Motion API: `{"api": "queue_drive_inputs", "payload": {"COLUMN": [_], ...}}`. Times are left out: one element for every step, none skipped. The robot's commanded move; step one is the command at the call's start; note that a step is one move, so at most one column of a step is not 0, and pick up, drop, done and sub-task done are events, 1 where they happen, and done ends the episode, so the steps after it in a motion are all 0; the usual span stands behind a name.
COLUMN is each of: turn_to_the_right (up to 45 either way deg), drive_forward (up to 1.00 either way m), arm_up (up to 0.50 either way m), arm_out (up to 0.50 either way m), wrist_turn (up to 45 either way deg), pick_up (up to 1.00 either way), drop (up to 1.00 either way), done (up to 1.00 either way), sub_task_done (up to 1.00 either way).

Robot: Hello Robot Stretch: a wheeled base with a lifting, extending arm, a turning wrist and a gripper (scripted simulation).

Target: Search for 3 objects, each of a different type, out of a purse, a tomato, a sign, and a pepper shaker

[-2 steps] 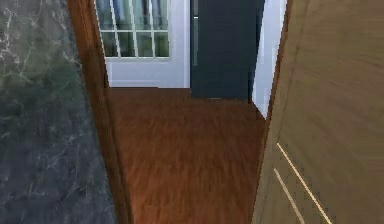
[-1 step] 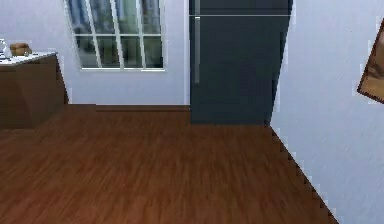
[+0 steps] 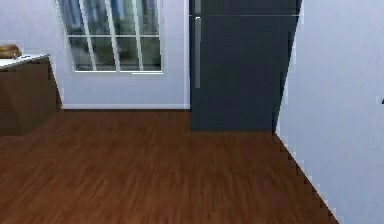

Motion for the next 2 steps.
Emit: {"api": "queue_drive_inputs", "payload": {"turn_to_the_right": [0.0,-45.0], "drive_forward": [0.45,0.0], "arm_up": [0.0,0.0], "arm_out": [0.0,0.0], "wrist_turn": [0.0,0.0], "pick_up": [0.0,0.0], "drop": [0.0,0.0], "done": [0.0,0.0], "sub_task_done": [0.0,0.0]}}
